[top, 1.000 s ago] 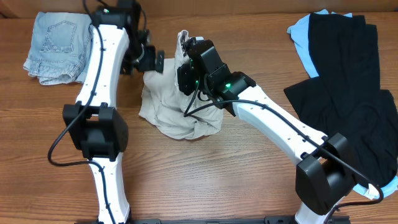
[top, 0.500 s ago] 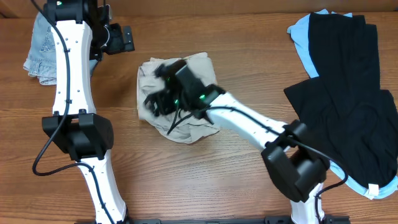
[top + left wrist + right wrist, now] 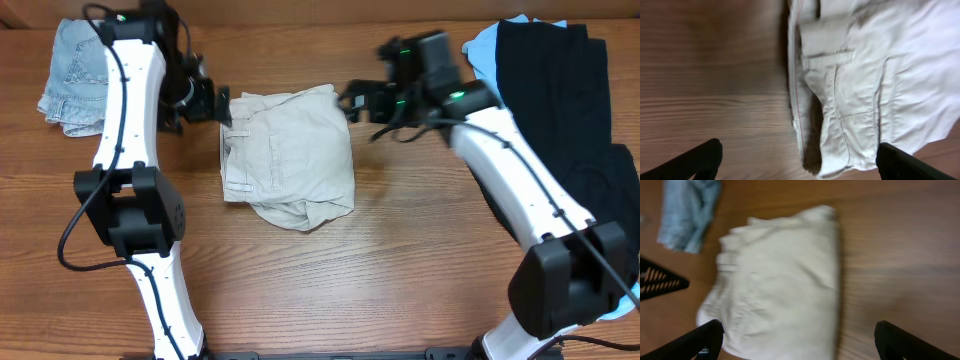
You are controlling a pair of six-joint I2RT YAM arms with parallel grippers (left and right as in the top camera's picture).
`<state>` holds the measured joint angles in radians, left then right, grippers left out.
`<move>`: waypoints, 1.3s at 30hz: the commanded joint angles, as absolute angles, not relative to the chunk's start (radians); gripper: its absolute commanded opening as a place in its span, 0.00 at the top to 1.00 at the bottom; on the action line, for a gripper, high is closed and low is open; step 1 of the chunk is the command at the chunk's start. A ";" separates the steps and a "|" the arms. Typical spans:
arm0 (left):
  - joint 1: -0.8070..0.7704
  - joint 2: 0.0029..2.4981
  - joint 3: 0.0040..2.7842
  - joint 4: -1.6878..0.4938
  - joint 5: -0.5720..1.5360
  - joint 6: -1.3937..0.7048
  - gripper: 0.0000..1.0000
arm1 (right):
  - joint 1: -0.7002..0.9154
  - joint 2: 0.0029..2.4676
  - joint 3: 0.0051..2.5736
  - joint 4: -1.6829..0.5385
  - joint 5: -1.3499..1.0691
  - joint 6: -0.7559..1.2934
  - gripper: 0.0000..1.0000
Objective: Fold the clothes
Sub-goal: 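Withdraw the right gripper and grasp the folded bundle with the left gripper, then carry the folded shorts with the left gripper to the top-left corner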
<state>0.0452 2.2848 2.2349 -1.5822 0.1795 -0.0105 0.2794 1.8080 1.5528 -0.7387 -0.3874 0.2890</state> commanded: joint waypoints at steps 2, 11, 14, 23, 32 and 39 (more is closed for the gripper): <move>0.038 2.284 2.063 -1.507 0.265 0.031 0.00 | 0.191 1.799 1.559 -0.811 -0.394 0.280 0.00; -0.001 2.284 1.865 -1.309 0.281 -0.111 0.00 | 0.136 1.799 1.559 -0.830 -0.352 0.280 0.00; -0.036 2.284 1.821 -1.244 0.281 -0.136 0.00 | 0.136 1.799 1.559 -0.835 -0.336 0.280 0.00; -0.199 2.284 1.678 -1.014 0.230 -0.219 0.00 | 0.136 1.799 1.559 -0.860 -0.277 0.280 0.00; -0.259 2.284 1.601 -0.921 0.103 -0.270 0.37 | 0.136 1.799 1.559 -0.883 -0.244 0.280 0.00; -0.261 2.284 1.602 -0.868 0.103 -0.270 0.85 | 0.136 1.799 1.559 -0.894 -0.242 0.280 0.00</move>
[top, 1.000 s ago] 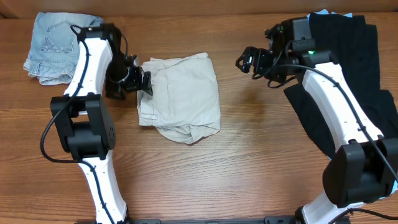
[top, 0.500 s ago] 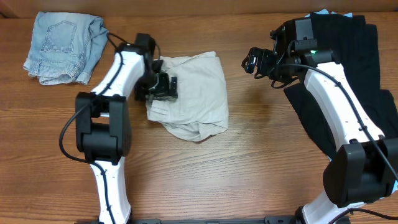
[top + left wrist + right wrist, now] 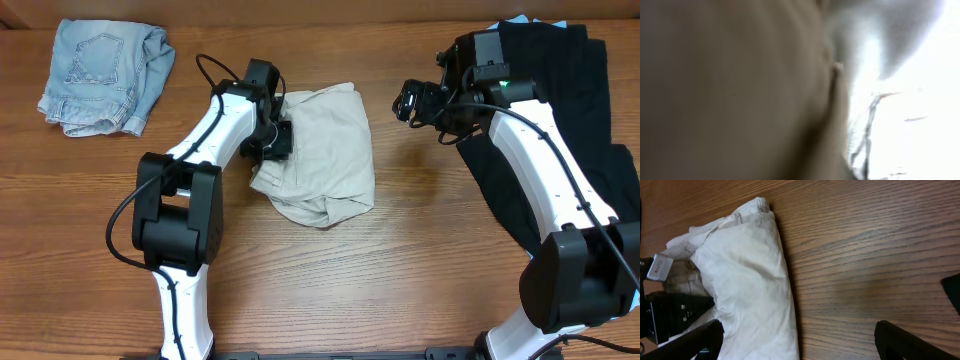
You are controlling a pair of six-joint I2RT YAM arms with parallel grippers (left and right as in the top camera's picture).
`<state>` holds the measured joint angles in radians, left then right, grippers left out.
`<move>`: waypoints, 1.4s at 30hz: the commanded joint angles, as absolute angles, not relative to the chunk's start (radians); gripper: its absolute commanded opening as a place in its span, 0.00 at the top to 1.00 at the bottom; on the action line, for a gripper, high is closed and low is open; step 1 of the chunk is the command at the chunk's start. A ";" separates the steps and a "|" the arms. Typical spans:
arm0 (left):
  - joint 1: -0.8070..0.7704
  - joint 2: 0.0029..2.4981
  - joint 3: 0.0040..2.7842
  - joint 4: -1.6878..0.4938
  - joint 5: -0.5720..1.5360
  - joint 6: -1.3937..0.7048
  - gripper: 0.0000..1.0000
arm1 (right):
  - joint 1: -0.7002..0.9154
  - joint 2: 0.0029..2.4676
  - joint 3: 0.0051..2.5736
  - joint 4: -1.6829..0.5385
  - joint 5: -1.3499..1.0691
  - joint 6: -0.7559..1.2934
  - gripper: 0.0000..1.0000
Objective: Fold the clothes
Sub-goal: 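Carry the folded shorts with the left gripper to the top-left corner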
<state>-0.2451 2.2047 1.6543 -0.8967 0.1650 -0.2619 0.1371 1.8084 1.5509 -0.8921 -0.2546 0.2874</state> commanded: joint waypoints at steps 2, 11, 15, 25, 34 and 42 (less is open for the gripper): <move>-0.258 2.283 1.603 -0.862 0.104 -0.270 0.96 | 0.136 1.799 1.559 -0.896 -0.236 0.280 0.00; -0.245 2.268 1.821 -1.038 0.193 -0.209 0.96 | 0.136 1.799 1.559 -0.894 -0.236 0.280 0.00; -0.229 2.262 2.005 -1.159 0.262 -0.205 0.96 | 0.136 1.799 1.559 -0.894 -0.236 0.280 0.00; -0.102 2.261 2.608 -1.391 0.368 -0.267 0.96 | 0.136 1.799 1.559 -0.895 -0.236 0.280 0.00; 0.096 2.261 2.845 -1.280 0.359 -0.508 0.96 | 0.136 1.799 1.559 -0.914 -0.236 0.280 0.00; 0.279 2.263 2.842 -1.169 0.289 -0.681 0.96 | 0.136 1.799 1.559 -0.922 -0.223 0.280 0.00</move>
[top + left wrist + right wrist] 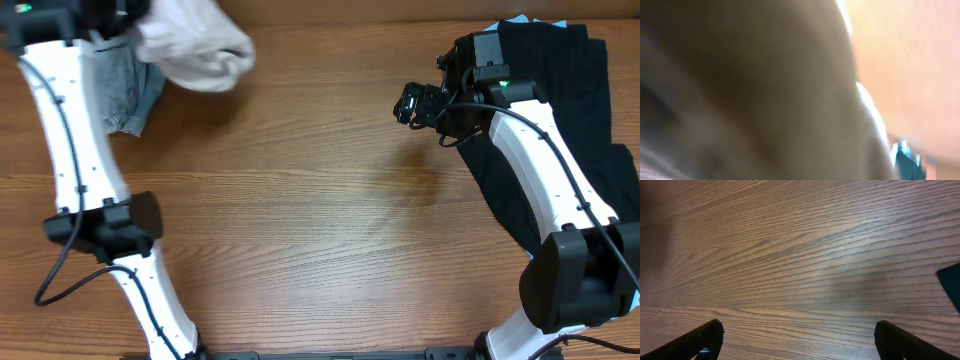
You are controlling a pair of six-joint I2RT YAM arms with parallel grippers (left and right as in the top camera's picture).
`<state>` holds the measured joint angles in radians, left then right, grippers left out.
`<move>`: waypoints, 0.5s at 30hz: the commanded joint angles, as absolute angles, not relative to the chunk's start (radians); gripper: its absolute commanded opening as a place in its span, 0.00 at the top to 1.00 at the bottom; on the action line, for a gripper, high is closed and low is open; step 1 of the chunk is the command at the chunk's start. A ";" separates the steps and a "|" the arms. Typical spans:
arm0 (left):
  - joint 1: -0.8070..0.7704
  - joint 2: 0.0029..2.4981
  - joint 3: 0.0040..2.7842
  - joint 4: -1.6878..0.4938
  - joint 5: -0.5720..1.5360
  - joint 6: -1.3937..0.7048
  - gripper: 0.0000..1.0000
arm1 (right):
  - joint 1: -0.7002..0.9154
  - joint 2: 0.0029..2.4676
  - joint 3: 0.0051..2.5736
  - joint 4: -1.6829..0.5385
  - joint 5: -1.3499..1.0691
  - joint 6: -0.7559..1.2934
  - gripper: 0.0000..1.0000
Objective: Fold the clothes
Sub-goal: 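Carry the folded shorts with the left gripper to the top-left corner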
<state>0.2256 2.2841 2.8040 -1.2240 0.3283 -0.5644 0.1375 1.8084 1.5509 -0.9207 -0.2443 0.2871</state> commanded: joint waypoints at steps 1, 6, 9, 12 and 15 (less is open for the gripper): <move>0.288 2.263 2.841 -1.156 0.271 -0.697 0.96 | 0.136 1.799 1.559 -0.924 -0.215 0.280 0.00; 0.330 2.263 2.825 -1.067 0.133 -0.738 0.96 | 0.136 1.799 1.559 -0.937 -0.202 0.280 0.00; 0.346 2.267 2.787 -0.988 0.085 -0.738 0.96 | 0.136 1.799 1.559 -0.938 -0.202 0.280 0.00; 0.358 2.271 2.722 -0.888 0.085 -0.736 0.96 | 0.136 1.799 1.559 -0.938 -0.202 0.280 0.00; 0.361 2.271 2.629 -0.777 0.086 -0.716 0.96 | 0.136 1.799 1.559 -0.938 -0.202 0.280 0.00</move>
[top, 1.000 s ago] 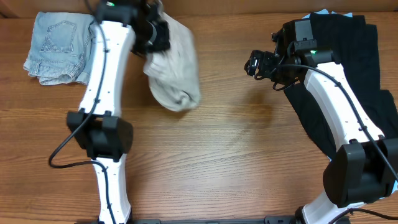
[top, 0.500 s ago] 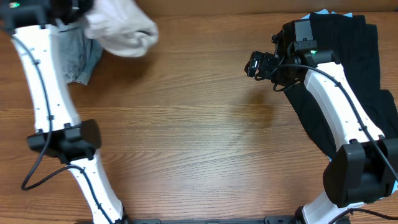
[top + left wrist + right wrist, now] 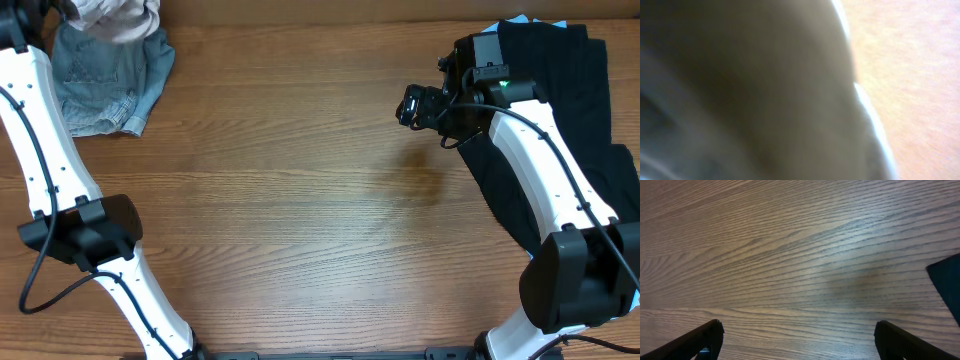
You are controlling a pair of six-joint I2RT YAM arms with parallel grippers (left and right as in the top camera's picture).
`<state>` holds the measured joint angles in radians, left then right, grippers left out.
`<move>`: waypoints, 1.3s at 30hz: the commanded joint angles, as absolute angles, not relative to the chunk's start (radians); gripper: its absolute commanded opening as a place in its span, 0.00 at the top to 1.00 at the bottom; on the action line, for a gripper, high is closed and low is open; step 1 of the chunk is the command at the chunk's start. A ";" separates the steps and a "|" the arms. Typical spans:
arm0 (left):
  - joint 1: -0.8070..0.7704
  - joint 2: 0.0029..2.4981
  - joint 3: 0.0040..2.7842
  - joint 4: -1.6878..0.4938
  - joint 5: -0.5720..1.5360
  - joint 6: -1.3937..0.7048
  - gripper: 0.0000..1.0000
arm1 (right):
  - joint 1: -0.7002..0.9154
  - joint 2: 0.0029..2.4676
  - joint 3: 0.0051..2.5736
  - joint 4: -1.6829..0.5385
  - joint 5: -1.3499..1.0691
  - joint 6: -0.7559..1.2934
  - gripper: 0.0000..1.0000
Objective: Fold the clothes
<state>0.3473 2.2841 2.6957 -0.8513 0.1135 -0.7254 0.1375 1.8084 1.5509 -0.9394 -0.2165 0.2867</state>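
The folded beige shorts [image 3: 112, 14] hang bunched at the far left corner, over the top edge of the denim shorts [image 3: 100, 78]. My left arm [image 3: 30, 80] reaches up to them; its gripper is buried in the cloth and shut on it. In the left wrist view blurred beige cloth [image 3: 740, 90] fills nearly everything and hides the fingers. My right gripper [image 3: 411, 104] hovers open over bare wood at the right centre, its fingers [image 3: 705, 336] wide apart around nothing [image 3: 800, 330].
A pile of black clothes [image 3: 555, 90] lies along the right edge with a light blue garment [image 3: 483, 42] under it. A black corner [image 3: 947, 277] shows at the right of the right wrist view. The wooden table [image 3: 300, 200] spans the middle.
The beige shorts, held by my left gripper, moved further left and back, from beside the denim shorts to over their top edge. The right arm stayed put.
The beige shorts first lay folded at the table's middle with both grippers open on either side. Then my left gripper was on their left edge and the right had drawn back rightward. Later the shorts were off the table at the far left, and now above the denim.
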 commanded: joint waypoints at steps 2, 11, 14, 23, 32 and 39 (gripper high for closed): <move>0.361 2.271 2.572 -0.706 0.087 -0.683 0.96 | 0.136 1.799 1.559 -0.937 -0.201 0.280 0.00; 0.362 2.271 2.336 -0.539 0.076 -0.602 0.96 | 0.136 1.799 1.559 -0.937 -0.183 0.280 0.00; 0.363 2.271 2.246 -0.478 0.074 -0.579 0.96 | 0.136 1.799 1.559 -0.934 -0.183 0.281 0.00; 0.408 2.271 2.155 -0.657 0.063 -0.575 0.69 | 0.136 1.799 1.559 -0.933 -0.183 0.281 0.00; 0.496 2.271 2.155 -1.076 0.078 -0.487 0.00 | 0.136 1.799 1.559 -0.929 -0.184 0.281 0.00; 0.509 2.258 2.230 -1.290 0.097 -0.332 0.00 | 0.136 1.797 1.560 -0.930 -0.184 0.280 0.00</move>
<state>0.5171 2.2894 2.1578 -1.2369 0.0742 -0.4473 0.1375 1.8084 1.5509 -0.9356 -0.1940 0.2867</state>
